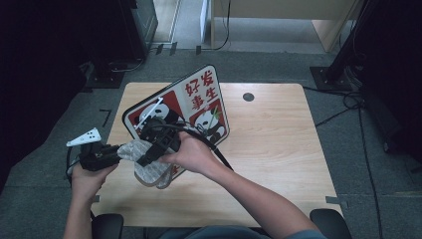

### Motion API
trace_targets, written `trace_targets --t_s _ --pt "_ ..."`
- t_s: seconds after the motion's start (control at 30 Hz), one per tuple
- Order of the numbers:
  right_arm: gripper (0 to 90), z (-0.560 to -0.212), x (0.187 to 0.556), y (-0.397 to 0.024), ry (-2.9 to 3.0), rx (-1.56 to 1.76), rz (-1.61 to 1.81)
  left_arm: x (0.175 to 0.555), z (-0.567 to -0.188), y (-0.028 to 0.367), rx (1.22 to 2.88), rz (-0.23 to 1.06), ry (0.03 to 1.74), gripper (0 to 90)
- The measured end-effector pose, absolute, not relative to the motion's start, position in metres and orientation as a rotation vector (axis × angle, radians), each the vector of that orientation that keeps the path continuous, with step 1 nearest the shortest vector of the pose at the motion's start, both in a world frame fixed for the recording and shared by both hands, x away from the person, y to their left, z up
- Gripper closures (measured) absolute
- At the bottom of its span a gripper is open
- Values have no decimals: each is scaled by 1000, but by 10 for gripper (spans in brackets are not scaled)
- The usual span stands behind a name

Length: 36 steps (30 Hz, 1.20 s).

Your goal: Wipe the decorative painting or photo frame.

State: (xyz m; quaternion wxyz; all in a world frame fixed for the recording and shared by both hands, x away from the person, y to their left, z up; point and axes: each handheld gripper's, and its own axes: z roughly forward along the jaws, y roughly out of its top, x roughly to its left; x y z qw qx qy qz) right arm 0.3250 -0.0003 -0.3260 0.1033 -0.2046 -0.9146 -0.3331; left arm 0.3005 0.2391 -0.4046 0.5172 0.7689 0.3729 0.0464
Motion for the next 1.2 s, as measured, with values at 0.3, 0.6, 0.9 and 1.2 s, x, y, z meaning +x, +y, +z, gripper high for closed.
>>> trace_targets --t_s 0.3,0.6,0.9,1.2 --pt "460 -314 327 1 -2701 -604 -988 300 -404 238 1843 113 890 729" --pt "460 -304 330 3 -2709 -600 -994 300 -404 237 1842 110 882 729" --pt "459 -295 332 5 -2703 -599 -1011 301 -404 233 1840 99 869 729" --pt "460 -289 334 3 -2700 -601 -1012 302 -404 229 1840 90 856 726"
